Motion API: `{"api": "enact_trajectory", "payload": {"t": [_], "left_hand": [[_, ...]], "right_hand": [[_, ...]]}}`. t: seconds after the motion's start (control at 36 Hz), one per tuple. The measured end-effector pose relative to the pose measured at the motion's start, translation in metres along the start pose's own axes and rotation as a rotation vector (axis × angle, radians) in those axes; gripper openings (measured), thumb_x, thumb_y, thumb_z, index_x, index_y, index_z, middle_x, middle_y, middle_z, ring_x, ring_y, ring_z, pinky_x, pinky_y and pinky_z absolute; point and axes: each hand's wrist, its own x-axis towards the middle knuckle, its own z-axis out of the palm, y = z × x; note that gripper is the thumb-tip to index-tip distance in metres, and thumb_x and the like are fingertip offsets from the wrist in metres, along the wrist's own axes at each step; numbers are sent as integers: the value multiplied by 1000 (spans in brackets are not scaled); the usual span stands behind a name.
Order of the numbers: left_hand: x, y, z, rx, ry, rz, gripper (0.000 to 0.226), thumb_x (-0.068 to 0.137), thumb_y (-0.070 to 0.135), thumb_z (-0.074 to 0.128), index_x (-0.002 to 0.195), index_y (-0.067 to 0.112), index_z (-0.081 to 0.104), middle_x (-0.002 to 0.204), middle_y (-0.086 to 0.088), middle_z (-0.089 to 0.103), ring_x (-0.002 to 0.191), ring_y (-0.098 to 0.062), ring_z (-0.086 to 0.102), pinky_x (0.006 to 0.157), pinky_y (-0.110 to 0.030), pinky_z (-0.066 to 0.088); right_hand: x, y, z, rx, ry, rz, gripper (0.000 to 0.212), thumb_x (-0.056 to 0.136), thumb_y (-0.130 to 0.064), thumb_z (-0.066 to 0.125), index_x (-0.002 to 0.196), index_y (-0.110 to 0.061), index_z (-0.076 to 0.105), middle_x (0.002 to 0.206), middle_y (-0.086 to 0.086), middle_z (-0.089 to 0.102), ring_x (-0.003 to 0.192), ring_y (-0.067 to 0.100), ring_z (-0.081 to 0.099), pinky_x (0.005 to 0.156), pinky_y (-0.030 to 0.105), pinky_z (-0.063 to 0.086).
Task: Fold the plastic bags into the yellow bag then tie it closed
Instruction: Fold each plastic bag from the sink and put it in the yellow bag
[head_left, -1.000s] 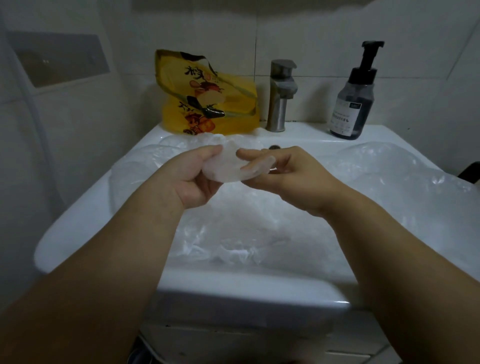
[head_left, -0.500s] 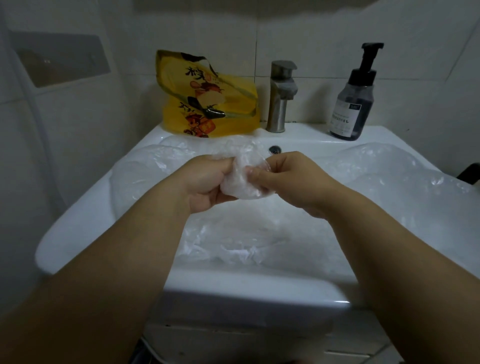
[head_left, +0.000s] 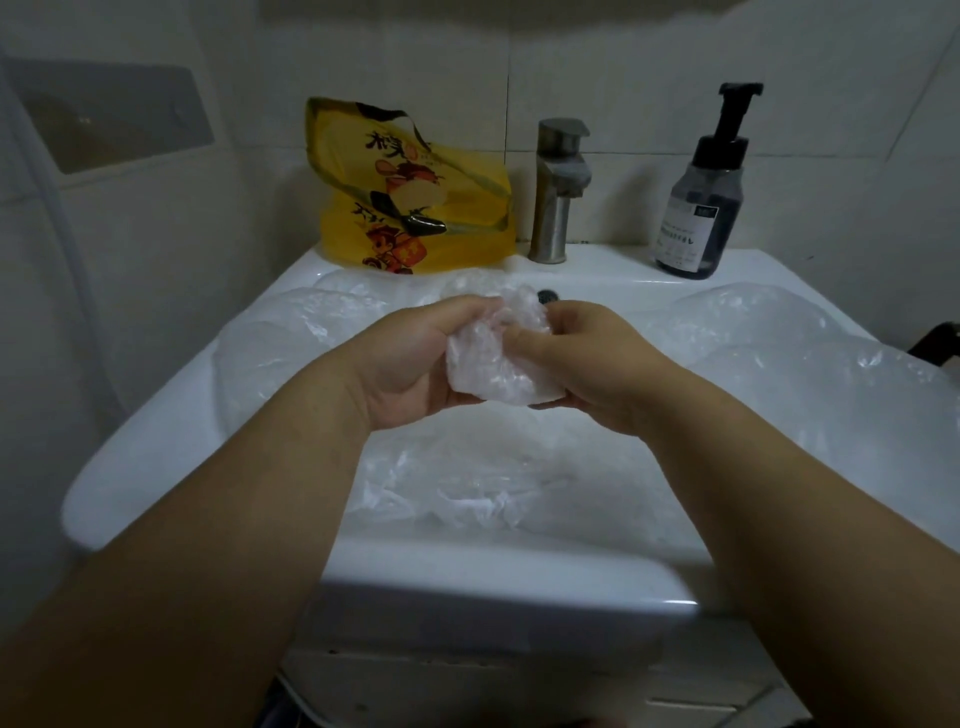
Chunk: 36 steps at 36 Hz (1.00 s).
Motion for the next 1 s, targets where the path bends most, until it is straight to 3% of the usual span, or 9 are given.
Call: {"api": "enact_trajectory", "payload": {"t": [0.08, 0.19, 0.33, 0.39, 0.53, 0.69, 0.78, 0.86, 1.0], "left_hand": [[1, -1, -2, 104, 28, 4, 44, 94, 45, 47, 129, 21, 59, 126, -7, 66, 124, -29, 56, 105, -42, 40], [-1, -1, -1, 228, 11, -1, 68, 72, 76, 51, 124, 33, 61, 120, 4, 69, 116, -18, 60, 97, -37, 45], [-3, 1, 0, 211, 54, 91, 57, 71, 47, 76, 117, 15, 65, 108, -5, 73, 102, -19, 69, 85, -32, 56], [-4, 0, 2, 261, 76, 107, 53, 68, 36, 74, 114, 11, 67, 103, -7, 74, 95, -20, 71, 78, -28, 56], [2, 0, -2, 159, 294, 153, 30, 92, 27, 63, 116, 10, 67, 106, -10, 73, 99, -25, 69, 86, -37, 55], [5, 2, 0, -4, 319, 208, 17, 97, 21, 55, 100, 10, 68, 88, -6, 75, 80, -17, 71, 74, -30, 57], [4, 2, 0, -17, 273, 214, 16, 98, 16, 53, 94, 8, 67, 76, -4, 74, 70, -11, 70, 68, -24, 58], [3, 1, -1, 42, 243, 191, 12, 96, 11, 55, 94, 8, 66, 83, -4, 71, 66, -6, 69, 62, -18, 56], [0, 6, -4, 4, 199, 202, 14, 94, 4, 55, 101, 11, 65, 86, -3, 71, 71, -7, 68, 60, -16, 54]], "right_hand": [[2, 0, -1, 26, 25, -37, 14, 85, -27, 69, 91, -24, 57, 103, 3, 66, 92, 21, 66, 77, 36, 59], [3, -1, -2, 48, 43, -51, 20, 85, -21, 70, 102, -16, 62, 107, 7, 67, 97, 26, 66, 88, 44, 56], [1, 0, -4, 41, -55, -36, 30, 82, -16, 72, 108, -6, 62, 105, 15, 69, 95, 30, 68, 88, 48, 55], [1, 2, -2, 14, -79, -22, 33, 80, -14, 74, 109, -4, 61, 106, 18, 68, 97, 32, 68, 88, 48, 55], [4, 2, 1, 161, -62, 81, 56, 79, -21, 75, 127, -15, 48, 114, 13, 62, 97, 28, 64, 72, 33, 55], [3, -1, 5, 402, -75, 190, 12, 87, -10, 65, 98, -6, 59, 114, 20, 63, 88, 28, 63, 74, 35, 59], [6, -4, -1, 529, -1, 147, 14, 91, -5, 57, 105, -3, 58, 109, 19, 64, 82, 25, 65, 68, 29, 58], [7, -6, -7, 586, 31, 104, 20, 93, -5, 55, 112, -1, 58, 95, 15, 67, 71, 19, 65, 60, 24, 58], [3, -7, -17, 575, -36, 95, 14, 92, 3, 53, 97, -6, 62, 78, 10, 69, 61, 14, 65, 58, 22, 57]]}}
